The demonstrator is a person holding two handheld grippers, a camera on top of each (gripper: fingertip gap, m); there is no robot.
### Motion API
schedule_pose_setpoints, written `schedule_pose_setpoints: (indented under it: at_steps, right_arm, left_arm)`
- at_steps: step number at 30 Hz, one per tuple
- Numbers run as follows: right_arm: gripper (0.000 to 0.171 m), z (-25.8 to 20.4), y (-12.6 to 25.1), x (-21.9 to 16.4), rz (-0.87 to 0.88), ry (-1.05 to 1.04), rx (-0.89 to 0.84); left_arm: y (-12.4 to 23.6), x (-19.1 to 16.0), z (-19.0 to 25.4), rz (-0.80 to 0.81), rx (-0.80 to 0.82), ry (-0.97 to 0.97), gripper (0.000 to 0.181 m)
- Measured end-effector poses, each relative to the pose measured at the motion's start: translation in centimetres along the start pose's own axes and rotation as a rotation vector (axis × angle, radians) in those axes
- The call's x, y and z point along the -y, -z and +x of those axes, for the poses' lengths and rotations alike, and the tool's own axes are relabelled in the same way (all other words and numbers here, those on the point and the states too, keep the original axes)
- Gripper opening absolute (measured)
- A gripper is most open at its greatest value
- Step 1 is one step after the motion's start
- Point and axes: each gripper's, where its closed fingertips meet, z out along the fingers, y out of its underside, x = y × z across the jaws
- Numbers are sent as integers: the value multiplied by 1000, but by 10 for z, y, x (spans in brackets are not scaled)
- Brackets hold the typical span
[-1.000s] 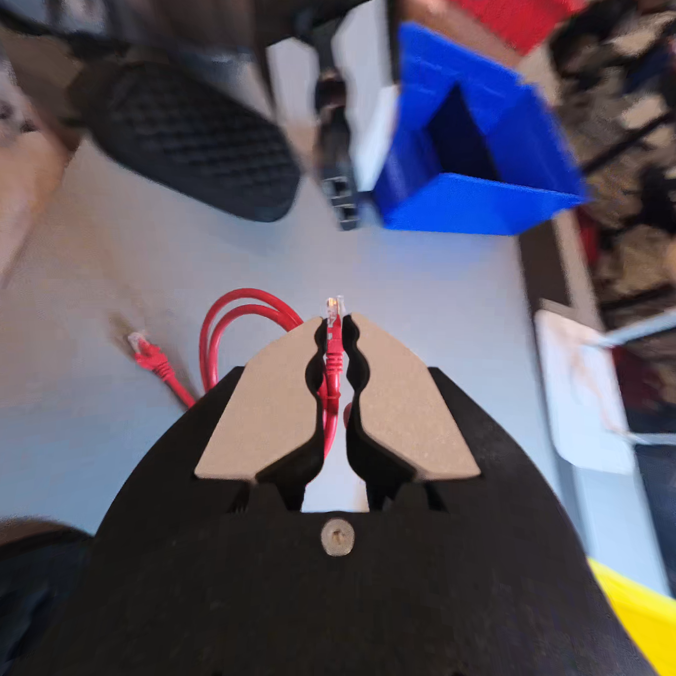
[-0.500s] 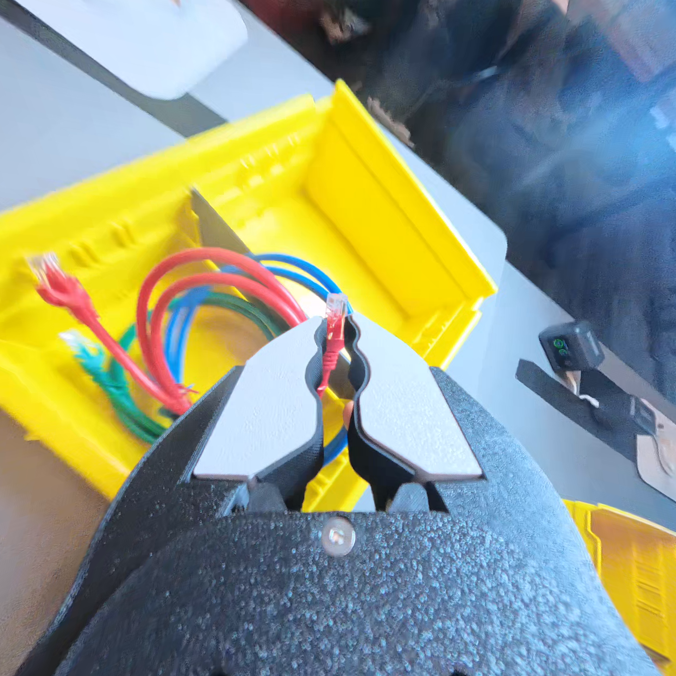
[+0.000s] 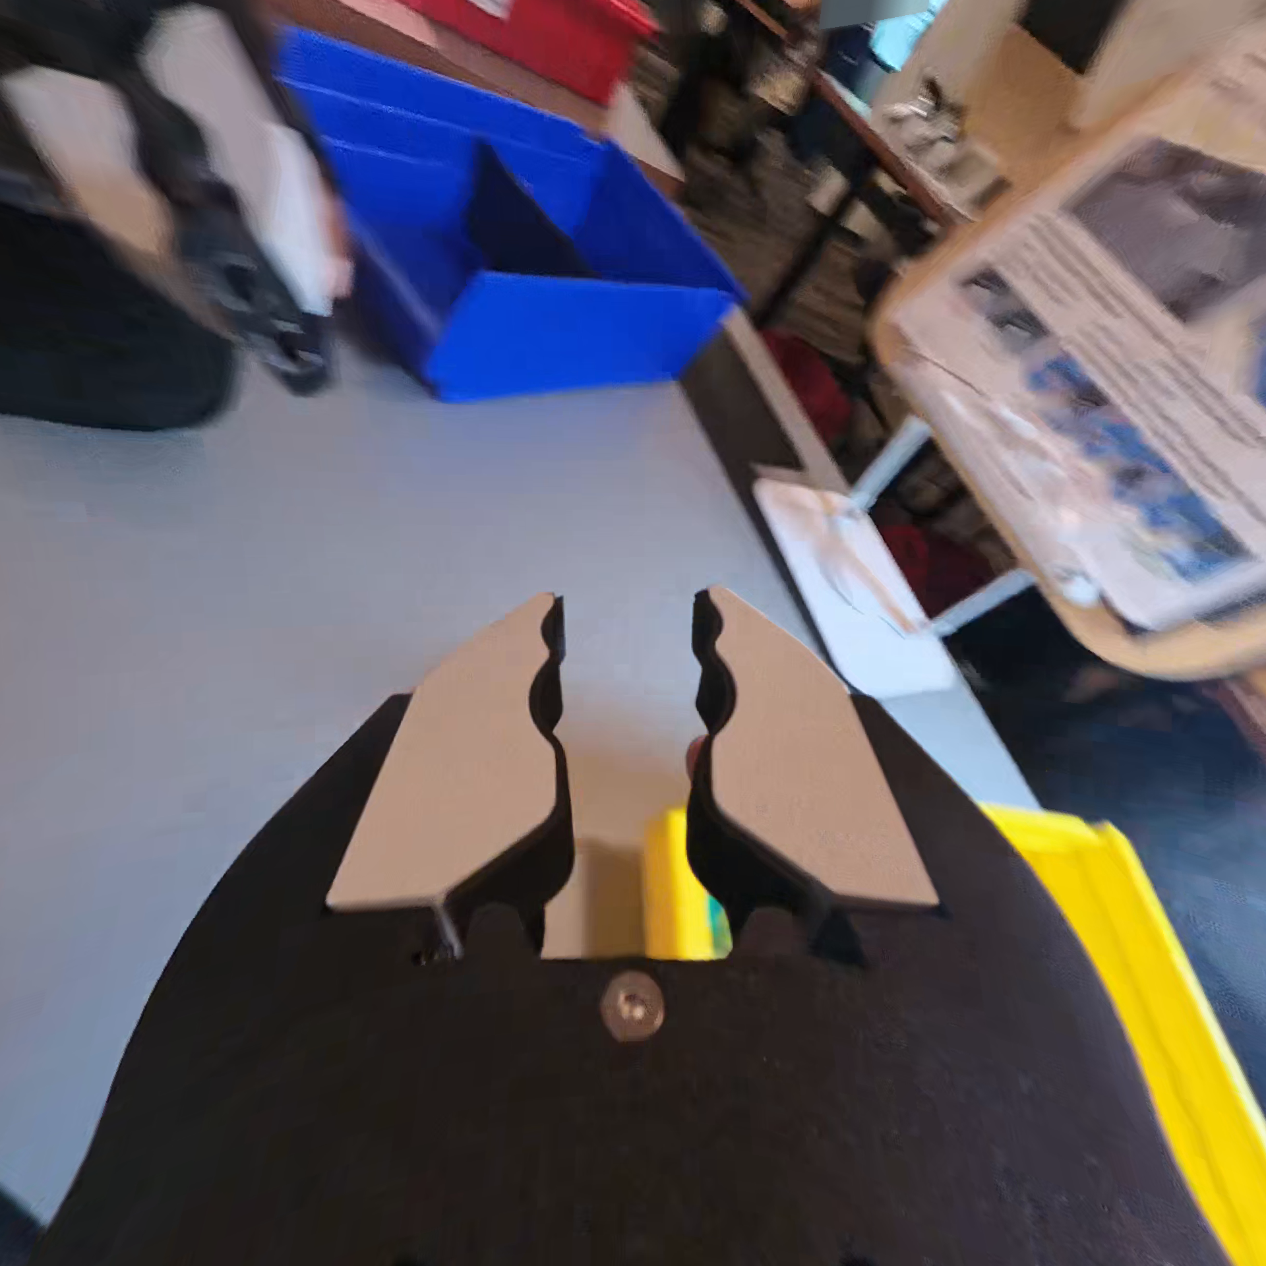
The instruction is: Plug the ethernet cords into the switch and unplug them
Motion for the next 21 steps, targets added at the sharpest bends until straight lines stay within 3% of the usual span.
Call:
schedule_pose_setpoints:
  at_steps: [4, 7, 9, 12, 18, 21]
  right_arm:
    - [38, -93, -39, 29, 108, 100, 172]
    - [38, -127, -55, 46, 181, 139, 215]
    - [22, -138, -60, 49, 187, 187, 230]
    - [20, -145, -59, 45, 195, 195, 257]
    - [20, -124, -38, 50, 333, -154, 378]
    - [20, -123, -42, 40, 322, -240, 401]
  left_arm:
    - [-5, 9, 10, 39, -36, 24, 21]
    - [-12, 10, 23, 28, -72, 7, 21]
    - [-16, 9, 29, 21, -92, -1, 21]
    - [-17, 10, 35, 35, -118, 7, 21]
    - [-11, 20, 19, 145, -119, 196, 23]
    - [-16, 13, 19, 113, -160, 336, 22]
